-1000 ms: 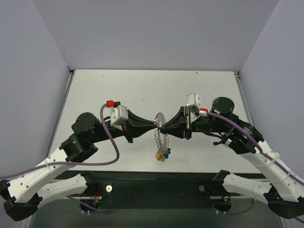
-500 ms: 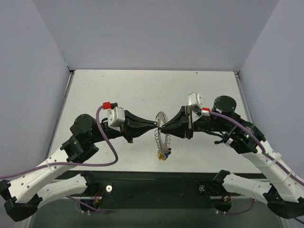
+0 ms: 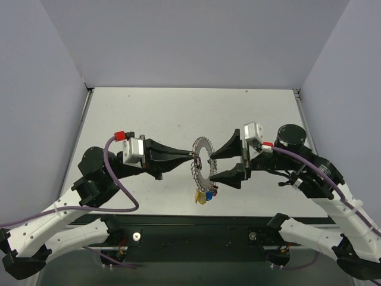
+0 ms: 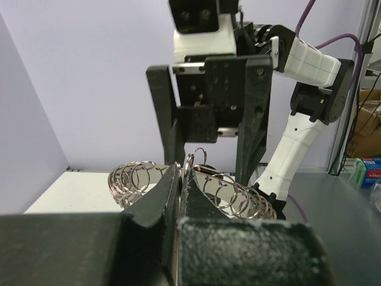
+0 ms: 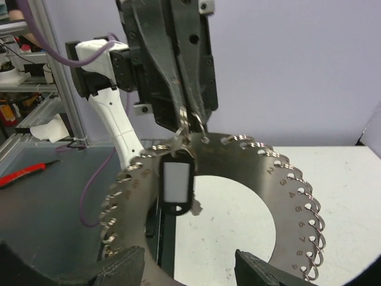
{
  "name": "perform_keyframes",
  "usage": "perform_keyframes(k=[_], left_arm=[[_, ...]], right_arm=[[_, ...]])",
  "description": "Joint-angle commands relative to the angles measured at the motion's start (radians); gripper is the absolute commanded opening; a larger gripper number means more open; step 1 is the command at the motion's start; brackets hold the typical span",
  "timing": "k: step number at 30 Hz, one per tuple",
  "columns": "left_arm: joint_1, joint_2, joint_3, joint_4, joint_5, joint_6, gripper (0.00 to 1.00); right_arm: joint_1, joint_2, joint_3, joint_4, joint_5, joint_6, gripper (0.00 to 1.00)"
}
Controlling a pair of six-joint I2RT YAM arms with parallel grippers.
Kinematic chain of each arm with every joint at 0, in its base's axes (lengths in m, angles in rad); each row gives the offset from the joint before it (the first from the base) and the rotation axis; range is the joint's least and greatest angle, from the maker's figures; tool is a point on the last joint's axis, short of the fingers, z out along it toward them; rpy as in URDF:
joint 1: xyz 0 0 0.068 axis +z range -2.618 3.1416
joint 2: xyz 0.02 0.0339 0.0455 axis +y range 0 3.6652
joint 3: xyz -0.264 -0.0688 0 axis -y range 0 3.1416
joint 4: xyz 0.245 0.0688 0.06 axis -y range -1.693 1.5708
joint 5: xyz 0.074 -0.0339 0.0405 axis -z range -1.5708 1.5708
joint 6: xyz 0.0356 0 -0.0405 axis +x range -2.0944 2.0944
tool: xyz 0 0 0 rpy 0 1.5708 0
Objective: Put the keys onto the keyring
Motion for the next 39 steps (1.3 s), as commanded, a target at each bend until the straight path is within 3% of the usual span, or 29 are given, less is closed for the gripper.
perform_keyframes(k=[1, 5, 6, 8, 17, 24, 32, 39], left_arm=[[0.007, 0.003, 0.061, 0.047, 0.039, 0.006, 0.0], [0.009, 0.014, 0.07, 0.005, 0.057, 0.019, 0.0], [0.007, 0.017, 0.073, -0.003, 0.066, 0.022, 0.0], [0.007, 0.024, 0.078, -0.022, 0.074, 0.025, 0.0], [0.009, 0.026, 0.081, -0.047, 0.074, 0.039, 0.0], [0.009, 0.029, 0.089, -0.069, 0.068, 0.054, 0.0], [0.009, 0.028, 0.102, -0.118, 0.043, 0.086, 0.0], [0.009, 0.031, 0.11, -0.136, 0.019, 0.089, 0.0]], right_arm=[[-0.005, -0.065, 0.034, 0.091, -0.021, 0.0, 0.58], [-0.007, -0.065, 0.041, 0.16, -0.034, 0.047, 0.48], [-0.007, -0.055, 0.046, 0.184, -0.035, 0.058, 0.36], [-0.007, -0.035, 0.067, 0.194, -0.054, 0.083, 0.27], [-0.007, 0.068, 0.098, 0.192, -0.064, 0.121, 0.23], [-0.007, 0.059, 0.078, 0.206, -0.084, 0.13, 0.2], [-0.007, -0.004, 0.057, 0.209, 0.038, 0.124, 0.21], [-0.005, 0.014, 0.064, 0.218, -0.043, 0.157, 0.21]])
